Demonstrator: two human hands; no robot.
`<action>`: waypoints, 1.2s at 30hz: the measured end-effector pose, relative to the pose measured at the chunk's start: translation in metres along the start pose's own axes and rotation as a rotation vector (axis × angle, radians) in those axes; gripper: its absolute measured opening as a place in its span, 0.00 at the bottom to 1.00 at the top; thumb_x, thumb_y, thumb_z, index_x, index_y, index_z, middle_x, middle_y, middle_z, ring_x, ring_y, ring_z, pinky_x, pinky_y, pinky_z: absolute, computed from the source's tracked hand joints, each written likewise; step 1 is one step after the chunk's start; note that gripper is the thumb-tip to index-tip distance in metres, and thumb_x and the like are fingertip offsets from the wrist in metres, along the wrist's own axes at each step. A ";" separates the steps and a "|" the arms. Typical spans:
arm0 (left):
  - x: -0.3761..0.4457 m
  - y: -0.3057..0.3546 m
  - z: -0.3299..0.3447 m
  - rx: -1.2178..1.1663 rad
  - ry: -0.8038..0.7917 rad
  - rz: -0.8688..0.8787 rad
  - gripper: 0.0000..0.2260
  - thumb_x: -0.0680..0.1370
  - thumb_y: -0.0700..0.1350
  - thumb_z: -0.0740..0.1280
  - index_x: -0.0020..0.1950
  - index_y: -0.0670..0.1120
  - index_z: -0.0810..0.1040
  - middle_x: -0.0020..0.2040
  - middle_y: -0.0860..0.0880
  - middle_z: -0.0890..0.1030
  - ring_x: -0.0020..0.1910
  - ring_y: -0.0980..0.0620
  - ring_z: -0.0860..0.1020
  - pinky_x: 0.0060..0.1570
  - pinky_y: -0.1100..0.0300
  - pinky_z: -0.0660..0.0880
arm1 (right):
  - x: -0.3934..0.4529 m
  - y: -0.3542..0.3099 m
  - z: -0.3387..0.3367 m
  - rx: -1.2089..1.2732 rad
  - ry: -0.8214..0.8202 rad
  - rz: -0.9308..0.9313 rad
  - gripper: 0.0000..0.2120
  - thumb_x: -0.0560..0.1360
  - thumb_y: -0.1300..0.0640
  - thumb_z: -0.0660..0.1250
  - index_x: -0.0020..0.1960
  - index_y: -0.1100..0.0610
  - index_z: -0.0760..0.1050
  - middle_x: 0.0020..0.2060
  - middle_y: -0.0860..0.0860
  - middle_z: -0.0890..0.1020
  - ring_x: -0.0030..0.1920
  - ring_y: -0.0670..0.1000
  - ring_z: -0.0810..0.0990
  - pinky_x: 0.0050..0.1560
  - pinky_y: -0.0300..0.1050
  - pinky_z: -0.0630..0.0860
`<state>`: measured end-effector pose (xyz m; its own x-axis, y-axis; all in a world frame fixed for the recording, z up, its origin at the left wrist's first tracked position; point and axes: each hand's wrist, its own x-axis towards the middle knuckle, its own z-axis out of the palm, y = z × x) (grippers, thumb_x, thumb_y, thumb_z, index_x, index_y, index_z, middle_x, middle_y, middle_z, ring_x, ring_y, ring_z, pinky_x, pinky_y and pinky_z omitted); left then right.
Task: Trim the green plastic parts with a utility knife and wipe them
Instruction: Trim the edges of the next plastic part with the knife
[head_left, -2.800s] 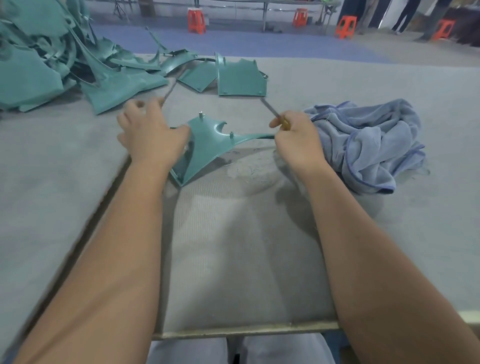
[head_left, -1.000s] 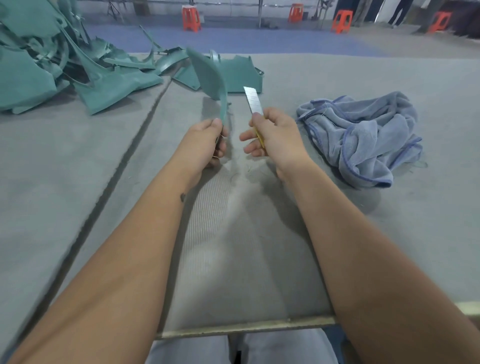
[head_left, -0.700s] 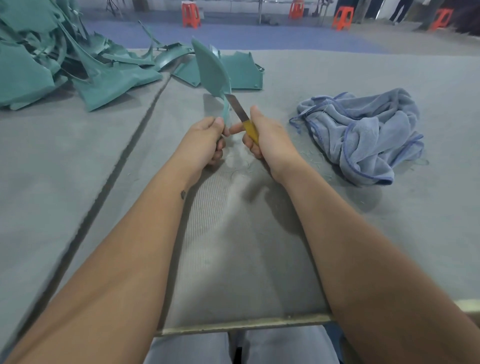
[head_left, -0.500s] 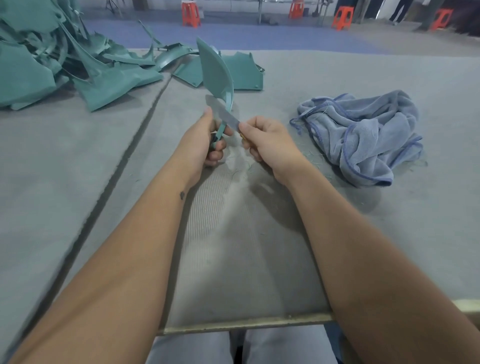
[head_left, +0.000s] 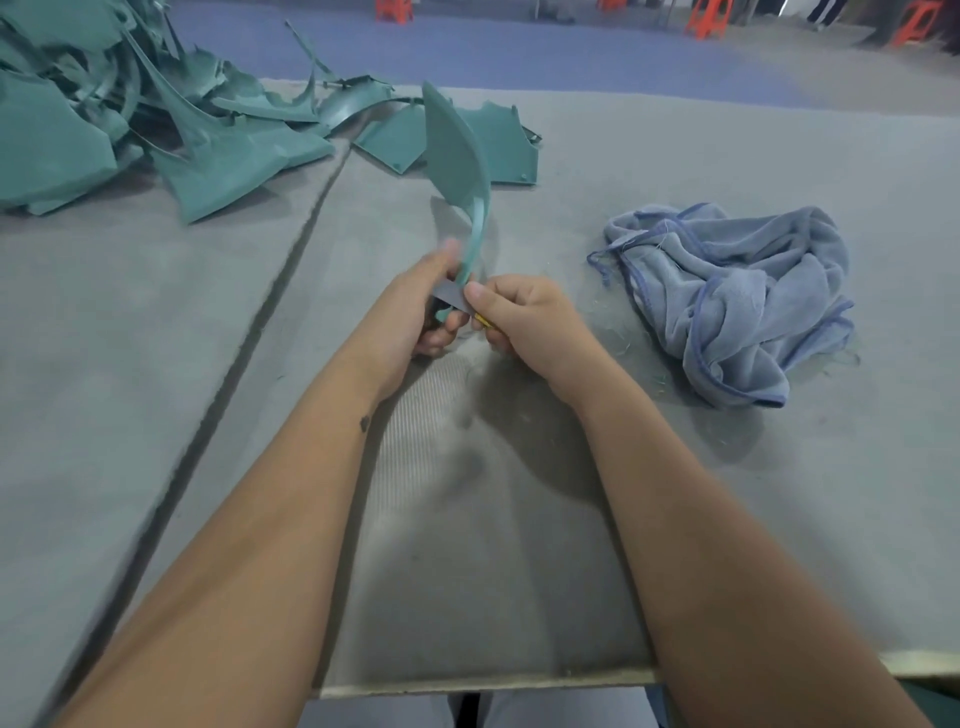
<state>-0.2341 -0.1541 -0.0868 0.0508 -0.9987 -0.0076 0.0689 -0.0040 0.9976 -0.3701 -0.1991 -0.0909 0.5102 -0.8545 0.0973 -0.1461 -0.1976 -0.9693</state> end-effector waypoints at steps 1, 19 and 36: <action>0.000 0.000 -0.001 0.011 -0.022 0.014 0.13 0.78 0.54 0.61 0.37 0.49 0.71 0.27 0.52 0.69 0.23 0.56 0.59 0.23 0.64 0.53 | 0.001 0.001 -0.001 0.007 0.006 -0.002 0.16 0.80 0.55 0.63 0.34 0.58 0.72 0.23 0.50 0.68 0.25 0.46 0.63 0.26 0.36 0.60; 0.000 -0.004 0.004 -0.009 0.028 0.029 0.08 0.78 0.36 0.66 0.57 0.41 0.78 0.27 0.55 0.65 0.24 0.59 0.59 0.25 0.63 0.55 | 0.004 0.001 -0.007 0.127 0.063 0.017 0.16 0.81 0.60 0.61 0.35 0.59 0.74 0.18 0.42 0.67 0.20 0.40 0.64 0.24 0.29 0.60; -0.009 0.007 0.009 0.009 0.017 0.092 0.12 0.78 0.39 0.68 0.39 0.48 0.67 0.29 0.52 0.68 0.25 0.58 0.60 0.22 0.68 0.57 | -0.008 -0.006 -0.008 0.226 -0.026 0.045 0.17 0.80 0.59 0.61 0.32 0.57 0.70 0.20 0.45 0.66 0.21 0.41 0.59 0.21 0.31 0.56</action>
<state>-0.2428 -0.1452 -0.0793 0.0730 -0.9939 0.0832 0.0545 0.0872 0.9947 -0.3801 -0.1945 -0.0840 0.5299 -0.8466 0.0497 0.0228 -0.0444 -0.9988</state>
